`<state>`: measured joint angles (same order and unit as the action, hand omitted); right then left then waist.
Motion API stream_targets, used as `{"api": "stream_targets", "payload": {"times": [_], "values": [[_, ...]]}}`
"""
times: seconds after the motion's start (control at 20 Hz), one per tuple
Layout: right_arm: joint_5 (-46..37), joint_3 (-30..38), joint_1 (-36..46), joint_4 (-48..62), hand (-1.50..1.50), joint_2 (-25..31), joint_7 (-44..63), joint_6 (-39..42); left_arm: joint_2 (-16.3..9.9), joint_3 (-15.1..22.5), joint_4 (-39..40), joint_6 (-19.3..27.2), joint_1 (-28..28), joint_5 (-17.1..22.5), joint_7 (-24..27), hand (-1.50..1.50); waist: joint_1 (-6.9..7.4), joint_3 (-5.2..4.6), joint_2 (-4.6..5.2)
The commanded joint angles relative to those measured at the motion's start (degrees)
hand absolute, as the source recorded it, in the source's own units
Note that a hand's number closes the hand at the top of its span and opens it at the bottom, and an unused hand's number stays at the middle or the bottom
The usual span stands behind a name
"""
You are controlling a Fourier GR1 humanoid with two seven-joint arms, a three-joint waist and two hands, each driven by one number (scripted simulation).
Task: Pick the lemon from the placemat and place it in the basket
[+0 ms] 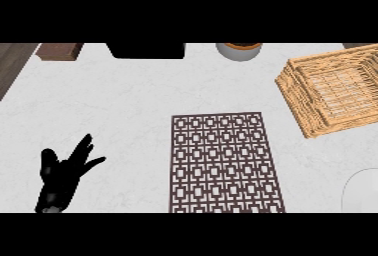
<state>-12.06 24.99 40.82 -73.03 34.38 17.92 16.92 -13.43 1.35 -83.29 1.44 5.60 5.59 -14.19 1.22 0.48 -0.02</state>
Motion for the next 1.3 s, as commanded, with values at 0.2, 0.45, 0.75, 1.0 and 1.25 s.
{"api": "stream_targets", "payload": {"times": [0.2,0.45,0.75,1.0,1.25], "values": [[-1.2,0.8,3.3,18.4,1.5,-0.2,-11.9,-3.9,0.5,0.3,1.7,-0.9,2.6,-0.7,-0.5,0.0,0.3,-0.44,0.41],[-1.3,0.2,1.3,21.2,1.5,-0.7,-16.2,-4.2,1.2,0.4,3.4,-1.7,1.9,-0.8,-0.8,0.0,-0.36,-0.46,0.24],[-10.8,-2.4,-2.7,28.9,1.5,7.7,-25.4,-7.7,1.3,0.8,-0.6,-0.2,2.7,-1.4,-3.2,0.0,0.03,-0.38,0.41],[-12.4,-2.0,0.7,37.0,-1.5,10.7,-34.2,-10.1,1.0,-0.2,2.0,-1.0,1.6,-1.7,-0.8,0.0,0.02,-0.4,0.46],[-12.0,-0.2,7.7,44.8,-1.5,10.7,-35.5,-13.4,1.0,-0.3,1.7,-1.6,0.7,-1.7,-2.5,0.0,0.68,-0.39,0.6]]}}
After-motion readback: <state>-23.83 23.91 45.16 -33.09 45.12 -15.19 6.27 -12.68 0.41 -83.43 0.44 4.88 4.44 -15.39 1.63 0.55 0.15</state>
